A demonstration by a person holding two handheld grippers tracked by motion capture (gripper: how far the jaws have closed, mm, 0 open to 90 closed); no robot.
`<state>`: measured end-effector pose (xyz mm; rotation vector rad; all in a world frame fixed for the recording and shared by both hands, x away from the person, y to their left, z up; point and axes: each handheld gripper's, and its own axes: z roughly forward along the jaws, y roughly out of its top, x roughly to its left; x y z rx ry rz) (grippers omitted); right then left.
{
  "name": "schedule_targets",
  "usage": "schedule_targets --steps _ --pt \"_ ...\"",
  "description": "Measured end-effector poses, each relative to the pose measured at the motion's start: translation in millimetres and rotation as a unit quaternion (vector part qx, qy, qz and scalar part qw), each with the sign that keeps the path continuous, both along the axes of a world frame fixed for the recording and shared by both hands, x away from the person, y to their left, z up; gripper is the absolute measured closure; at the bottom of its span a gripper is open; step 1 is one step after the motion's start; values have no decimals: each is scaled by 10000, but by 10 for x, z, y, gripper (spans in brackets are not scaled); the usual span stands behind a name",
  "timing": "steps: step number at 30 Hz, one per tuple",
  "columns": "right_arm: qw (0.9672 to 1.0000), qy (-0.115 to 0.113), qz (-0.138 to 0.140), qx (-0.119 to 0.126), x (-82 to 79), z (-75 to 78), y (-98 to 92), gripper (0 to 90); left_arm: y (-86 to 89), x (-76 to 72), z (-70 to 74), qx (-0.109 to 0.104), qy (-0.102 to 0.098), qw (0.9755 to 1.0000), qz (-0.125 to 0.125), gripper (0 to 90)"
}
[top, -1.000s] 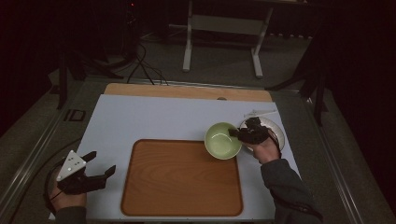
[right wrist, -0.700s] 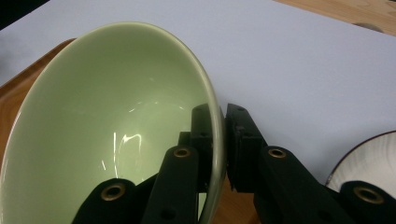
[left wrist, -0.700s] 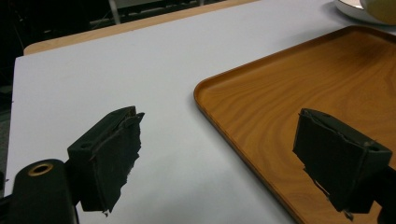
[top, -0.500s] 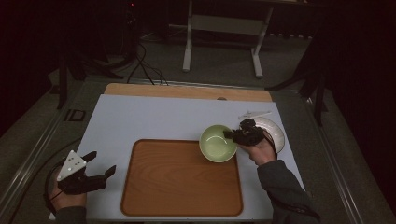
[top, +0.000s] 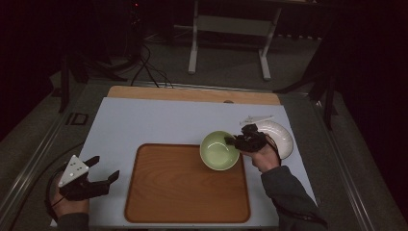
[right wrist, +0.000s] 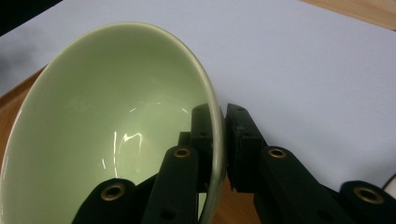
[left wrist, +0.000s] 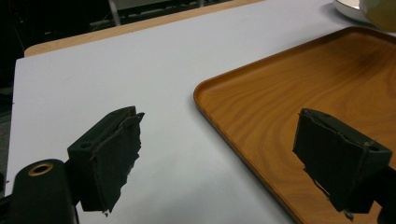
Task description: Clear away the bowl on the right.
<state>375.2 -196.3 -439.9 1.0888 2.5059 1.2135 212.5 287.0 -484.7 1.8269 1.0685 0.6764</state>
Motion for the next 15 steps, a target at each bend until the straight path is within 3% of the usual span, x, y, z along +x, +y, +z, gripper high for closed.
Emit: schedule_targets --steps 15 --pt "9998 23 181 13 -44 -27 144 823 1 -3 2 -5 -5 10000 7 146"
